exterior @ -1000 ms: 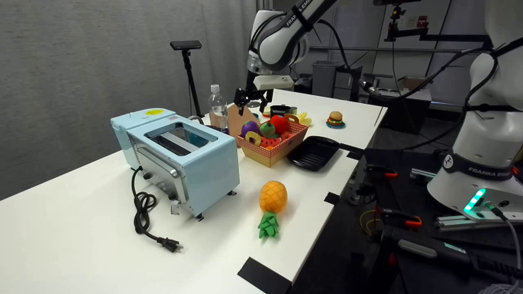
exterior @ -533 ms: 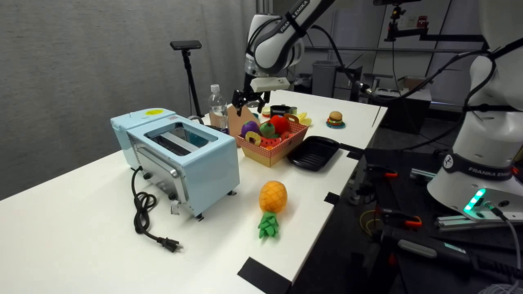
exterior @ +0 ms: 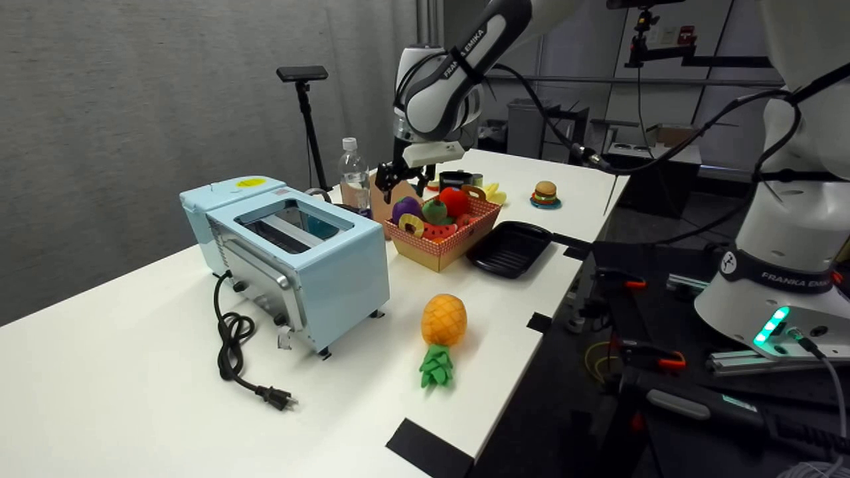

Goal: Take the pineapple and purple plush toys out of the box and put them on the counter

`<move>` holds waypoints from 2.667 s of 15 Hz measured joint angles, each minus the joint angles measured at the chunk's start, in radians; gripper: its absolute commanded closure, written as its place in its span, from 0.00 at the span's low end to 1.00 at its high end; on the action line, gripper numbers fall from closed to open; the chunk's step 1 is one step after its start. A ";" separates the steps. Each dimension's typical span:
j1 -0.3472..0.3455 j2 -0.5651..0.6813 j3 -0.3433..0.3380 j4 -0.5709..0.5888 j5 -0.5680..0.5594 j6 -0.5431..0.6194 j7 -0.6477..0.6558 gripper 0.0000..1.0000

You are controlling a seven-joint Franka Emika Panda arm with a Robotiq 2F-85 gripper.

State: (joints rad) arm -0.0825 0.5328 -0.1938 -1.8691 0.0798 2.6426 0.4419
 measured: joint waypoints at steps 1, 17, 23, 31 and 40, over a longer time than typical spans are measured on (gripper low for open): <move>0.000 0.010 -0.001 0.006 0.000 0.000 0.000 0.25; 0.060 0.052 -0.028 0.013 -0.012 -0.014 0.000 0.95; 0.154 -0.049 -0.042 -0.120 -0.062 -0.004 0.030 0.95; 0.231 -0.266 -0.096 -0.325 -0.157 0.164 0.181 0.95; 0.237 -0.447 -0.149 -0.473 -0.333 0.191 0.326 0.95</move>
State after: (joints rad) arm 0.1542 0.0858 -0.3430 -2.3420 -0.2534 2.8339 0.7681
